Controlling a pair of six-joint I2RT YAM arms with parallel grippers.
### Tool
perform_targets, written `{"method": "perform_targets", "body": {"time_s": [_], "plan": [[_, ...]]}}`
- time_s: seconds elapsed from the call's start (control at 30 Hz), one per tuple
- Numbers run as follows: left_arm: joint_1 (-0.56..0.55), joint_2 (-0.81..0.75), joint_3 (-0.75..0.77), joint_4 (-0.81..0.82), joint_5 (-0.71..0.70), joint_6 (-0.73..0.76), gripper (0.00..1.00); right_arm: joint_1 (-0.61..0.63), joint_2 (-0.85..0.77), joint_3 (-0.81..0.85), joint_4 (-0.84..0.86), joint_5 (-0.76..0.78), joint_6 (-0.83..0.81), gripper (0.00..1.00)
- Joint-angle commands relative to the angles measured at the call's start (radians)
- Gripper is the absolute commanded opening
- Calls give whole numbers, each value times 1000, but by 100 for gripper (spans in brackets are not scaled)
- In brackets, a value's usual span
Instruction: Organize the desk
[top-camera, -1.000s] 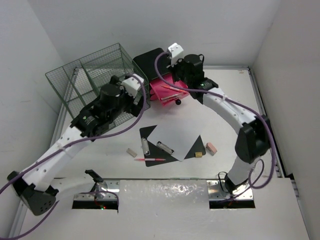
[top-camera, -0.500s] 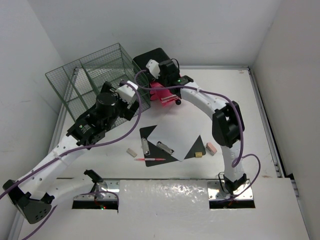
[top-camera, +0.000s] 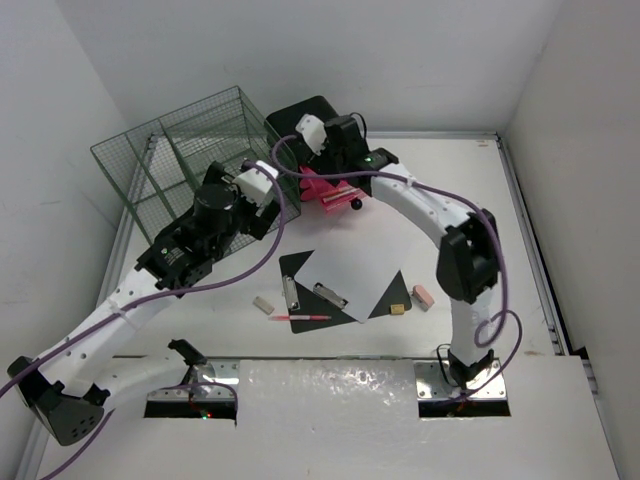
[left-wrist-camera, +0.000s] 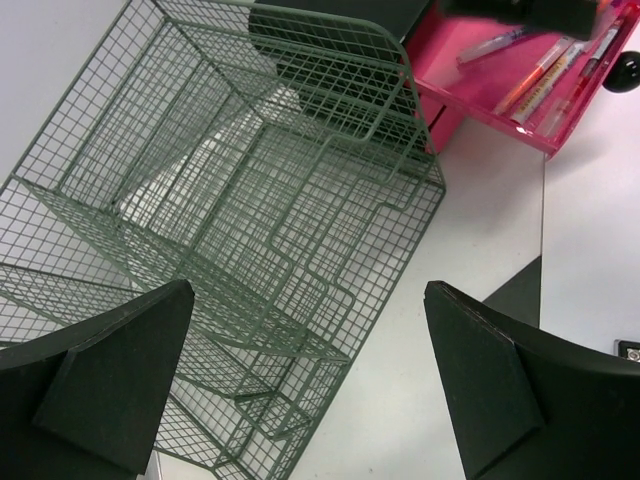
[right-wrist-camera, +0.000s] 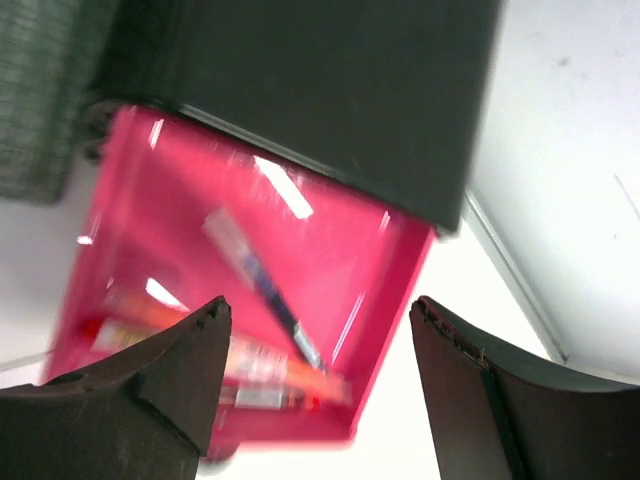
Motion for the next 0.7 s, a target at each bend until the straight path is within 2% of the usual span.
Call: {"method": "perform_targets", "body": {"time_s": [0.0,0.13,0.17,0.27,0.37,0.47,0.53,0.67], "plan": [[-3,-7,12,54,-25,2,99,14,-241,-90,79,-103,142,71],[3,6,0,81,-76,-7,99,25,-470,-450,225,-391,280,69],[6,10,0,80,-90,-10,100,28,-508,-598,260,-436,305,67],[46,22,6,71,-111,-19,100,81,-611,-850,397,-534,334,59],[94,45,48,48,-104,-51,99,167,-627,-980,377,-570,273,59],[108,57,79,15,-70,-81,100,255,-593,-1069,446,-614,297,63],[120,51,95,7,-59,-87,100,333,-564,-1091,506,-627,297,68],[163,26,82,19,-99,-85,100,433,-431,-1040,477,-571,247,71]]}}
